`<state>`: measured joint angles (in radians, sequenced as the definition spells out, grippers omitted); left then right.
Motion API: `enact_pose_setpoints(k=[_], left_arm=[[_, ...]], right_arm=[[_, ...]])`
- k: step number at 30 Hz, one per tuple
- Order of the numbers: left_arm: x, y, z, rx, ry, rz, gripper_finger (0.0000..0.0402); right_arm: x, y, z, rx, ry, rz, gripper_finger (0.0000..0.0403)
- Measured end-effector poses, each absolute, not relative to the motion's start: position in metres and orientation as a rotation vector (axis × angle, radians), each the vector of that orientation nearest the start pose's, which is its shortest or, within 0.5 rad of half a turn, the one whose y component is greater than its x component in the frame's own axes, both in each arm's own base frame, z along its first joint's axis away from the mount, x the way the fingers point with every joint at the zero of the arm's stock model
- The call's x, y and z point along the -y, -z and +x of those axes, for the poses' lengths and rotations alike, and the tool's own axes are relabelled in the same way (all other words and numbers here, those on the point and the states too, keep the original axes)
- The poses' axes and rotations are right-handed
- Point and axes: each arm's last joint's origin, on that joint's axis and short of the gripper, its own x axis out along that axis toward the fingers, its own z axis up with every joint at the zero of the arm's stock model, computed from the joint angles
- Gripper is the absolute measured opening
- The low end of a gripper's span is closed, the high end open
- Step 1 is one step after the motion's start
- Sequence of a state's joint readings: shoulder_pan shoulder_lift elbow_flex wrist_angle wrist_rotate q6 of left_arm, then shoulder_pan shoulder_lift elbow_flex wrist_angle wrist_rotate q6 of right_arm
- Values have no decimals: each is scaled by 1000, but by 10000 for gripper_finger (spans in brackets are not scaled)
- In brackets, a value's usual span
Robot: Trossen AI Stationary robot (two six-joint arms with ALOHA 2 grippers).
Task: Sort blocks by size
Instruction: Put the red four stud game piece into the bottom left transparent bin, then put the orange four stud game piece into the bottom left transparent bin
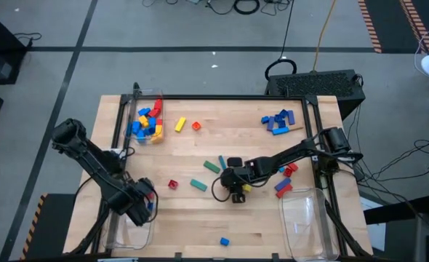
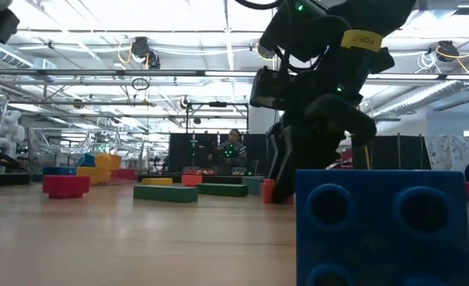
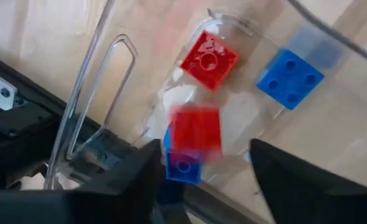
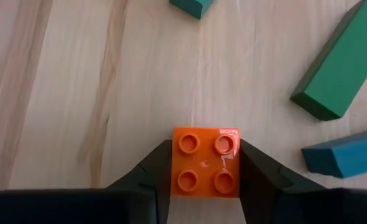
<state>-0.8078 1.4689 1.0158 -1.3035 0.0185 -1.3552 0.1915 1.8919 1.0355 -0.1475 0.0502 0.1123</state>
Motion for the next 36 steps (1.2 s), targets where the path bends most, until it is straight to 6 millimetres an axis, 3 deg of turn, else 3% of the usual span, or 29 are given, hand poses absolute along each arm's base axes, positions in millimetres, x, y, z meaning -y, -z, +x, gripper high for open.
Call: enact_pose_setpoints(k=[3, 8, 17, 23, 26, 31, 36], left_arm=[[160, -218, 152, -1644, -548, -285, 305], [160, -220, 152, -1636, -549, -274, 321], [161, -247, 169, -1284, -503, -44, 323], [174, -248, 193, -980, -202, 428, 313], [177, -249, 208, -836, -145, 619, 309], [169, -253, 235, -759, -113, 710, 308], [163, -244, 258, -778, -41, 799, 308]], right_arm=[[-68, -127, 356, -991, -73, -18, 120], [-68, -128, 358, -958, -75, -14, 125], [-73, -142, 374, -743, -174, 3, 126], [-77, -157, 383, -570, -366, 87, 127], [-75, -165, 387, -495, -449, 157, 127], [-69, -174, 392, -409, -482, 226, 127], [-59, -179, 395, -366, -455, 280, 127]])
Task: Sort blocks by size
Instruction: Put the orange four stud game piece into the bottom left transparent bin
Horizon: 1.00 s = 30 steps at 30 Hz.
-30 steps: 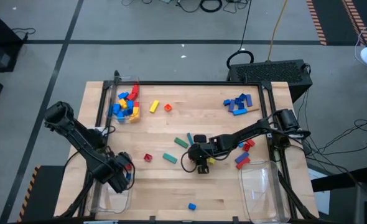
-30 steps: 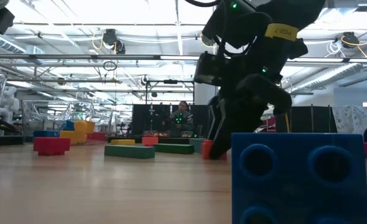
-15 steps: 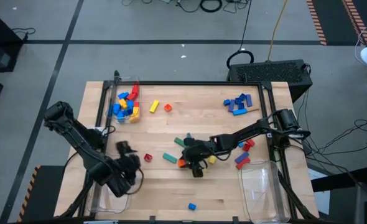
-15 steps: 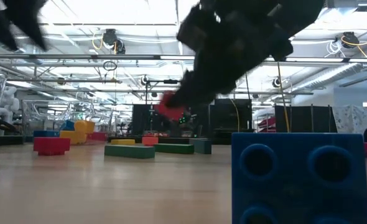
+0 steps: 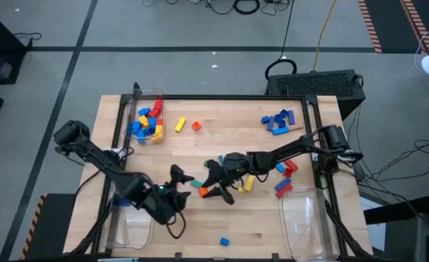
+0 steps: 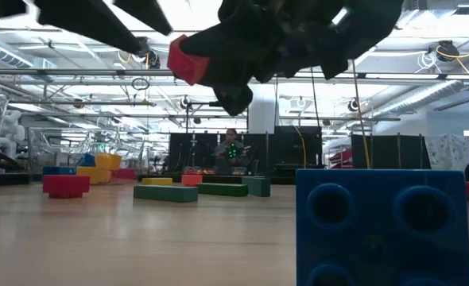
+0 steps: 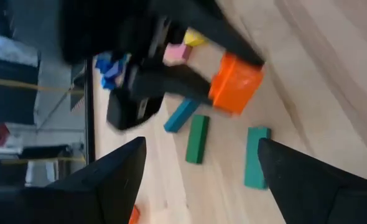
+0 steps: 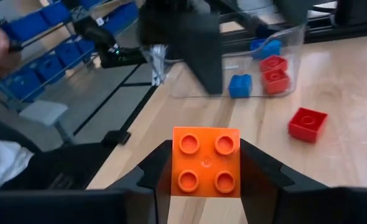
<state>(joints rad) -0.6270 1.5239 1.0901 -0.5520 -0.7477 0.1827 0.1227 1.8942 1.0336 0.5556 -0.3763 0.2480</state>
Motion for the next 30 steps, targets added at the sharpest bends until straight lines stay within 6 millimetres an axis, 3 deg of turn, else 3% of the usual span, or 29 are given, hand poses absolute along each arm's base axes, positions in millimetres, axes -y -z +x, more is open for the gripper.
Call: enact_pose_setpoints(k=[8, 16, 26, 30], left_arm=[[159, -228, 279, -795, -6, 916, 308], [156, -216, 291, -817, -4, 909, 302], [158, -220, 294, -781, -9, 921, 201], [159, -221, 295, -778, -9, 919, 184]], right_arm=[[-50, -179, 396, -366, -428, 311, 127], [-51, -183, 397, -344, -478, 339, 127], [-52, -183, 396, -348, -489, 342, 127], [-52, -183, 396, -348, -491, 341, 127]])
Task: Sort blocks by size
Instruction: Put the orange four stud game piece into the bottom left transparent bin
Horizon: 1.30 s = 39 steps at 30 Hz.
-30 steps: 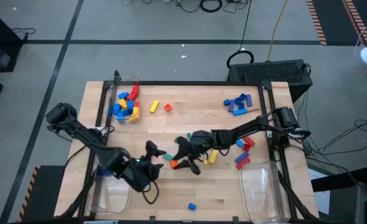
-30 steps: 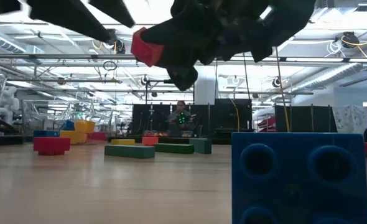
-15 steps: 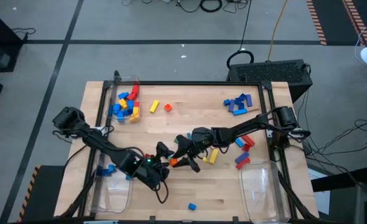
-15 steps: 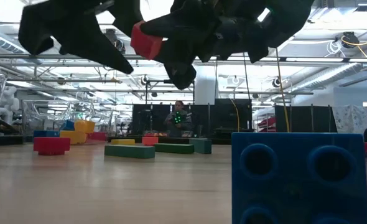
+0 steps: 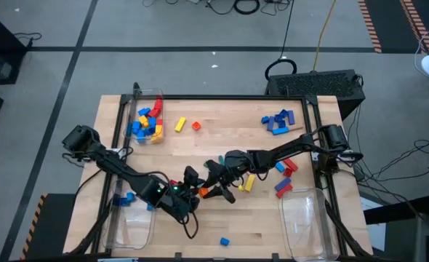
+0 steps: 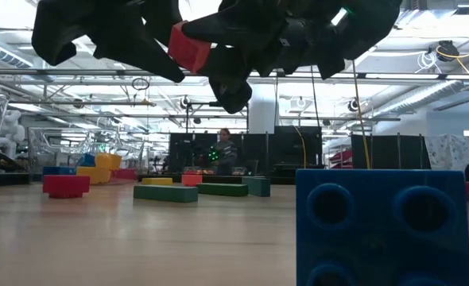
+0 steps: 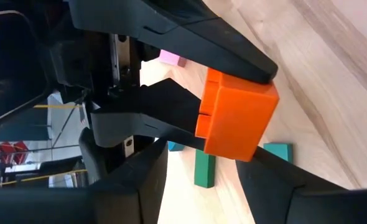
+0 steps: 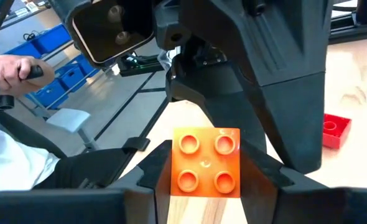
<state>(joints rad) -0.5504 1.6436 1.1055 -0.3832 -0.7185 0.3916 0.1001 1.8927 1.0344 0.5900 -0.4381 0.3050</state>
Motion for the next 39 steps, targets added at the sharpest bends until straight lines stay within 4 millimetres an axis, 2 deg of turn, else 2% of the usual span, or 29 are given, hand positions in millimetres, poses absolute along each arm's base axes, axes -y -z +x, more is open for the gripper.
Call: enact_pose_setpoints(k=[7, 15, 19, 32, 39], left_arm=[[158, -223, 293, -782, -79, 928, 189], [168, -226, 287, -760, -85, 947, 261], [176, -230, 284, -729, -51, 945, 275], [167, -229, 293, -740, 23, 859, 229], [162, -228, 296, -751, 54, 834, 162]], right_arm=[[-51, -184, 397, -337, -488, 338, 128], [-49, -183, 397, -353, -481, 344, 128], [-46, -183, 397, -352, -475, 346, 128], [-47, -184, 397, -343, -484, 352, 128], [-47, -183, 397, -344, -489, 352, 128]])
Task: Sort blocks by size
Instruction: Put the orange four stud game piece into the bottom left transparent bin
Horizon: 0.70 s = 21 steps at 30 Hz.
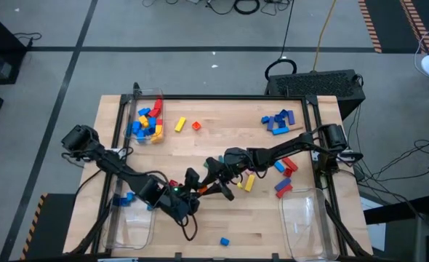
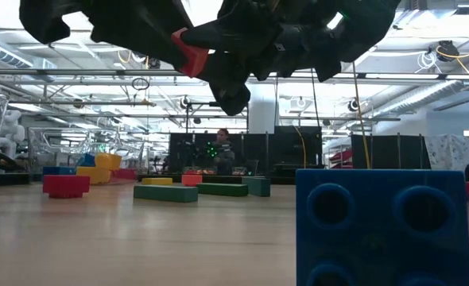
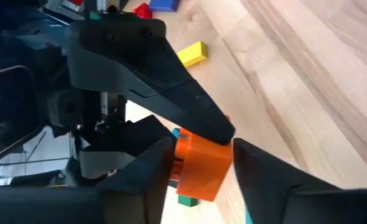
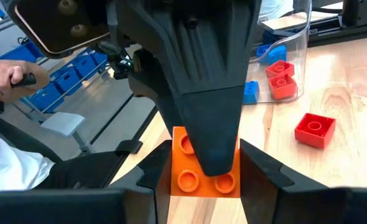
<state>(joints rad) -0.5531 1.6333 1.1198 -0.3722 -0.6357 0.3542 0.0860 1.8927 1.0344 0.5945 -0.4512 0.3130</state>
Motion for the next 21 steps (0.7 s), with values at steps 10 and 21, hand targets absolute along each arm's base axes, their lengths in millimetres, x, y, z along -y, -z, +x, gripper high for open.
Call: enact_pose_setpoints(k=[10, 21], left_arm=[[160, -228, 297, -757, 46, 831, 100], [157, -244, 280, -820, -157, 468, 102]], right_arm=[[-47, -183, 397, -351, -493, 368, 142], [-41, -198, 394, -313, -462, 367, 229]])
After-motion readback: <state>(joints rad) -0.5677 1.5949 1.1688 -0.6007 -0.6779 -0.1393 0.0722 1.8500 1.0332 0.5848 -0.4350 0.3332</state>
